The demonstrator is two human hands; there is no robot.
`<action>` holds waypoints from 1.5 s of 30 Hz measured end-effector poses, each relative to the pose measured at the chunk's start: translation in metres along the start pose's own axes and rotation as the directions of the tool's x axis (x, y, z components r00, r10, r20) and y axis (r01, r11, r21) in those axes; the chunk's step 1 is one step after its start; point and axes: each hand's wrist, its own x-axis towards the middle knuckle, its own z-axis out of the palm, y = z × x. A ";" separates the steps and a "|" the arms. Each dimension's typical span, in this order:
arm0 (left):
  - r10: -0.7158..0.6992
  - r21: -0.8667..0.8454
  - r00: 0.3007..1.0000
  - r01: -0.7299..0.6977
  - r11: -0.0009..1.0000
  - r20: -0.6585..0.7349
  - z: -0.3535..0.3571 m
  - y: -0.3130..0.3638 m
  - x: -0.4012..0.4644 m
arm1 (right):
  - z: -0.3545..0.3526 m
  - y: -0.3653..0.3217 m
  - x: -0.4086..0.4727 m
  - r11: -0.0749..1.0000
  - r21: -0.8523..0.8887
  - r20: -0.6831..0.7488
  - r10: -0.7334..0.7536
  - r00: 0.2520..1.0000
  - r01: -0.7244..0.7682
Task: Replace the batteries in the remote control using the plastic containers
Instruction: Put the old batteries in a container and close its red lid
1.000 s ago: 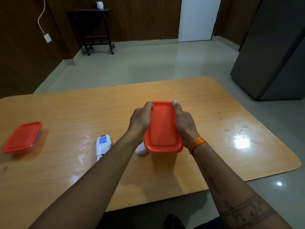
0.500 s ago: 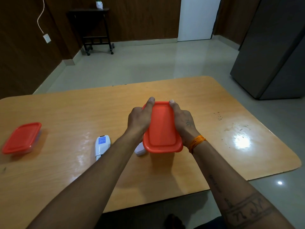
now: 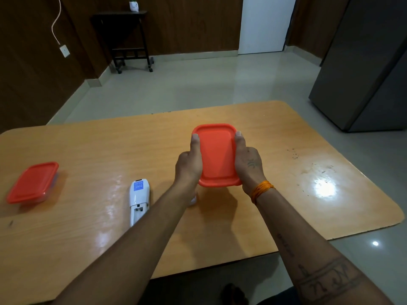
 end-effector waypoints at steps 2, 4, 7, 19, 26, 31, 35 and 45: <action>-0.007 -0.005 0.999 0.007 1.000 -0.052 0.004 -0.009 -0.003 | 0.000 0.001 0.001 1.000 0.016 0.019 0.011 1.000 -0.011; -0.027 -0.007 0.996 0.027 1.000 -0.083 0.004 -0.009 -0.004 | 0.001 0.002 0.001 1.000 0.022 0.027 0.019 0.999 -0.019; -0.020 0.026 0.996 0.022 0.999 -0.089 0.001 -0.006 -0.007 | 0.003 0.003 0.001 0.999 0.027 0.008 0.023 1.000 -0.023; 0.133 0.062 0.991 -0.133 0.989 -0.006 0.009 -0.026 -0.034 | -0.026 0.010 0.007 0.988 0.028 -0.107 0.152 0.983 -0.150; 0.074 -0.055 0.996 -0.077 0.996 -0.045 0.031 -0.010 -0.016 | -0.056 0.009 0.008 0.985 0.155 -0.065 0.086 0.994 -0.075; 0.075 -0.125 0.997 -0.073 0.990 0.018 0.060 0.002 0.008 | -0.073 0.015 0.032 0.987 0.158 -0.168 0.007 0.986 0.020; 0.055 -0.125 0.994 -0.043 0.991 0.095 0.091 0.009 0.038 | -0.092 0.020 0.064 0.987 0.158 -0.136 0.000 0.991 0.021; 0.067 -0.188 0.980 -0.031 0.982 0.187 0.206 0.022 0.132 | -0.138 0.039 0.198 0.994 0.085 -0.289 -0.035 0.957 0.063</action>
